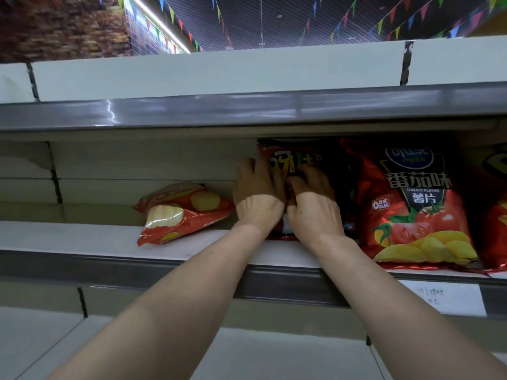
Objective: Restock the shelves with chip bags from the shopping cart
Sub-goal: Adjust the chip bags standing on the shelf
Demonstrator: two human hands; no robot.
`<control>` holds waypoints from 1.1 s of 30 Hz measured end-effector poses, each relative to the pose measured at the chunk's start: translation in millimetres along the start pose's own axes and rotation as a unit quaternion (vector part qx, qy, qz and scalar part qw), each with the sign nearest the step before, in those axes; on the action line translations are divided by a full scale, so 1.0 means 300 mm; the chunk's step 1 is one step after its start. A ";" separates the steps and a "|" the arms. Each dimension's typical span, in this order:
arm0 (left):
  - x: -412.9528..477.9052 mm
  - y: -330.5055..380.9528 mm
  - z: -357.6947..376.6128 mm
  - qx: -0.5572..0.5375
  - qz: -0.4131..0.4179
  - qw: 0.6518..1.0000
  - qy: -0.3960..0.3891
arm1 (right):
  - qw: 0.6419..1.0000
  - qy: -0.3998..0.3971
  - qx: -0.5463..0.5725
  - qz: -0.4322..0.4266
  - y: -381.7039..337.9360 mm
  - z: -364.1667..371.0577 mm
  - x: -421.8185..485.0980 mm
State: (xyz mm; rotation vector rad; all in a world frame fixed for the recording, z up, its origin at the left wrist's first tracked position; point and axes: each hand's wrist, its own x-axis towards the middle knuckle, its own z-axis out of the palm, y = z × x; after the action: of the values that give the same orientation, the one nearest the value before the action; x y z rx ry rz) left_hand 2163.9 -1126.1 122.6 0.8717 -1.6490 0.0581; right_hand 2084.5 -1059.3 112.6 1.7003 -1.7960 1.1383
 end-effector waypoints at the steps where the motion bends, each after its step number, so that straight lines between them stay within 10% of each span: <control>1: 0.010 0.002 -0.016 0.004 0.009 1.000 0.003 | 1.000 0.001 -0.006 0.000 -0.001 -0.001 0.001; 7: 0.091 -0.119 -0.193 0.126 -0.038 0.991 -0.011 | 0.993 -0.100 -0.050 -0.024 -0.092 -0.053 -0.002; 15: 0.117 -0.360 -0.414 0.069 -0.411 0.894 -0.164 | 0.966 -0.256 0.038 -0.031 -0.353 0.057 0.016; 33: 0.122 -0.423 -0.536 -0.233 -0.529 0.779 -0.241 | 0.954 -0.276 0.115 0.027 -0.403 0.082 -0.020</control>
State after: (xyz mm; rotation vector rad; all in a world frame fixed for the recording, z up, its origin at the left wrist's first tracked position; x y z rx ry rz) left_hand 2367.9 -1157.9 148.6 1.3588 -1.2782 -1.3995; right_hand 2207.2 -1065.1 126.8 2.2968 -2.0997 0.9850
